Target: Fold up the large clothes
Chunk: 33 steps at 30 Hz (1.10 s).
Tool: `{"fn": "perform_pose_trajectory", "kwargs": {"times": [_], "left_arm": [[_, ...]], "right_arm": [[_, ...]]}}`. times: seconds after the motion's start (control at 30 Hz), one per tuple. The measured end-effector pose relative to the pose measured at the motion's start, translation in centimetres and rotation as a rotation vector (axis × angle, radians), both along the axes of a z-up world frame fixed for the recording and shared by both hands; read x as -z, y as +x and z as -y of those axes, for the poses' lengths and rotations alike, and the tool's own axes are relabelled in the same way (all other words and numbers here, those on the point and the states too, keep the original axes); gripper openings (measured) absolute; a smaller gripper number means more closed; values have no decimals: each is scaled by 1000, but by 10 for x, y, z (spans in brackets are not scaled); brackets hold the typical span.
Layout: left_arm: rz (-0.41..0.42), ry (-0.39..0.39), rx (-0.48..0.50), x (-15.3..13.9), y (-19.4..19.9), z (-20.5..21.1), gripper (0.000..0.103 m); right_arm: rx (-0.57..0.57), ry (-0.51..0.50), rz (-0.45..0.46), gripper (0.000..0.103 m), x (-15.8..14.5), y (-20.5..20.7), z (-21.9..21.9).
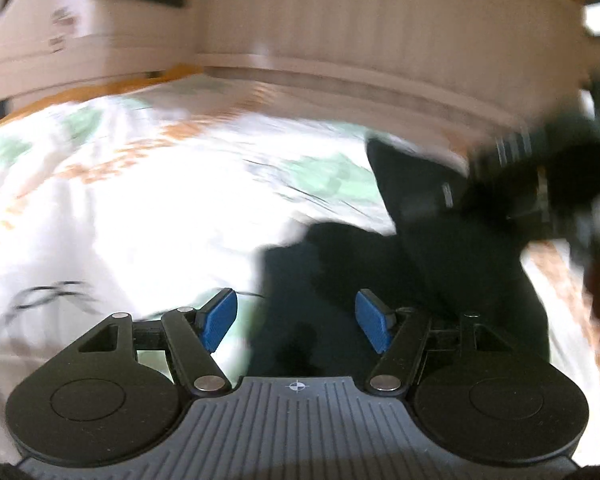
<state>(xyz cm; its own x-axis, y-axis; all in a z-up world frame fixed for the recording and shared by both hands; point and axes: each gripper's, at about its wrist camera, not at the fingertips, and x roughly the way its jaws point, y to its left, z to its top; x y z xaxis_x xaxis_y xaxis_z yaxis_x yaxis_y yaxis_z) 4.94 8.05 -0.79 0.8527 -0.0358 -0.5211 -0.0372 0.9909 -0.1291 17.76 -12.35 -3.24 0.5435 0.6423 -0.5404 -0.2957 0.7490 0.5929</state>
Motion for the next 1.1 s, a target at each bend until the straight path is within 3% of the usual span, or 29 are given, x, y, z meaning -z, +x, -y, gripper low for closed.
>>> {"fn": "perform_pose_trajectory", "kwargs": {"times": [0.1,0.27,0.33,0.37,0.43,0.47,0.7,0.97,1.07,1.1], "left_arm": [[2,-91,-77,-6,3,-26,65],[21,-136,-120,-10,-1,-35,65],[35,-131,-118,-15,-4,-34,65],[44,-131,-116,-19,-6,-34,64],[66,-129,-113,-26,-7,-35,65],[81,-125,-113,-30,-9,-35,64],[144,-67,-77,-43,-7,-25,65],[108,13,117,-34,18,26,65],[107,50,195,-27,23,48,65],[110,59,214,-25,24,54,65]], "right_arm": [[-35,-41,-8,29,16,4,-26],[-89,-168,33,36,44,0,-67],[-105,-178,73,50,43,-3,-71],[-118,-146,84,56,41,-5,-69],[-147,-37,91,77,36,-7,-60],[-155,2,103,79,32,-10,-54],[-74,129,169,84,-1,-30,3],[154,148,219,86,-10,-41,74],[199,105,200,78,1,-44,88],[204,70,198,64,3,-43,85]]}}
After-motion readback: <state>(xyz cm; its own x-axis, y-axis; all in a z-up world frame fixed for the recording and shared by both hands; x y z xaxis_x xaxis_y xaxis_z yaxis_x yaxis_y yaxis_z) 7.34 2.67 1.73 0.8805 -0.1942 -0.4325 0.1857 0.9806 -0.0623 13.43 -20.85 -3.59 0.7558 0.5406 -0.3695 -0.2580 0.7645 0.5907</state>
